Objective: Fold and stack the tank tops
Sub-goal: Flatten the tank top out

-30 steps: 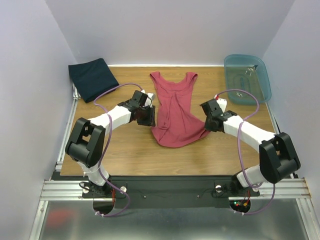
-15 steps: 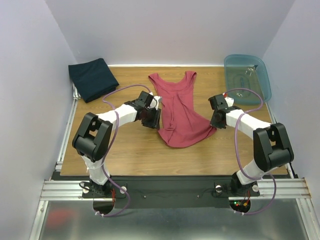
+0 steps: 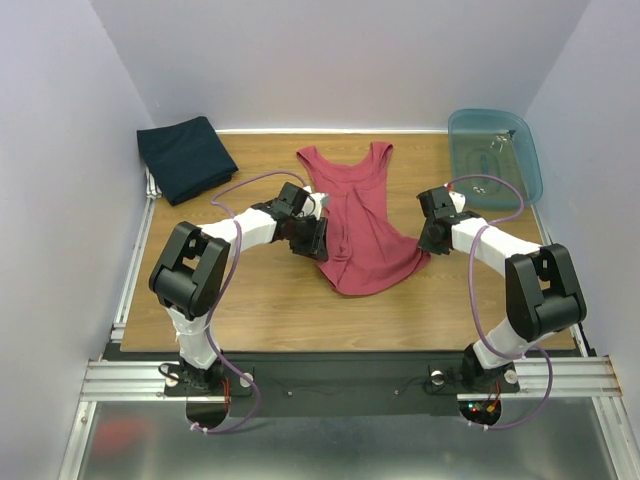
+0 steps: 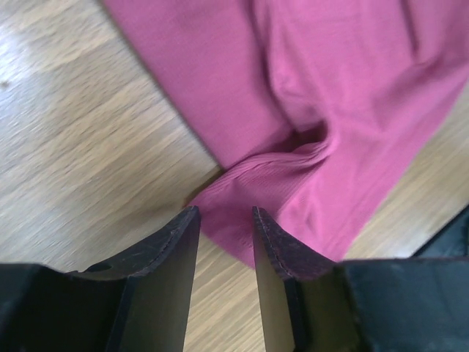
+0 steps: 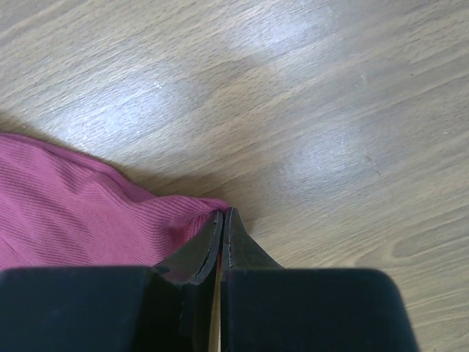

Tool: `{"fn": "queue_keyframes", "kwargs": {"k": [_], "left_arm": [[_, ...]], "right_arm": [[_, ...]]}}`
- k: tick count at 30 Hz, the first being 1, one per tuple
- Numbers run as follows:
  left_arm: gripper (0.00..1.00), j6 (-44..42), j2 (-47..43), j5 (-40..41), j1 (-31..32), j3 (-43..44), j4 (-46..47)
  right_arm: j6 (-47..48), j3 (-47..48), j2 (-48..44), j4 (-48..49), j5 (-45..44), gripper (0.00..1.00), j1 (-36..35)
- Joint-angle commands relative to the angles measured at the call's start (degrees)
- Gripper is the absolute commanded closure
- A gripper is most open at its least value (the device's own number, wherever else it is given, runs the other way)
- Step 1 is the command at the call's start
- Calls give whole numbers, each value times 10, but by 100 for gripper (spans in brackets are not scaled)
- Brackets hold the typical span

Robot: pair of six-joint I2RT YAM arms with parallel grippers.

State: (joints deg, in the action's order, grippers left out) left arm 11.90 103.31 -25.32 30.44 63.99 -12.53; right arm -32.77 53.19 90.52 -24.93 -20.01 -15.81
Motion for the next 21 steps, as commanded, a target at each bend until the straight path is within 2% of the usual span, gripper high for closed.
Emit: {"fn": "queue_keyframes", "kwargs": {"k": [1,5,12,21], "left_arm": [[53,15,-4,-31,5,-7,29],[53,18,6,32,7,-2,9],[53,6,16,97,21,14,-27],[51,-7,34,87,42,16,-36]], "right_arm": [[7,10,-2,28,7,100,3],[9,6,-6,30,9,100,3],[10,3,-6,32,13,100,3],[12,2,-11,33,17,100,3]]}}
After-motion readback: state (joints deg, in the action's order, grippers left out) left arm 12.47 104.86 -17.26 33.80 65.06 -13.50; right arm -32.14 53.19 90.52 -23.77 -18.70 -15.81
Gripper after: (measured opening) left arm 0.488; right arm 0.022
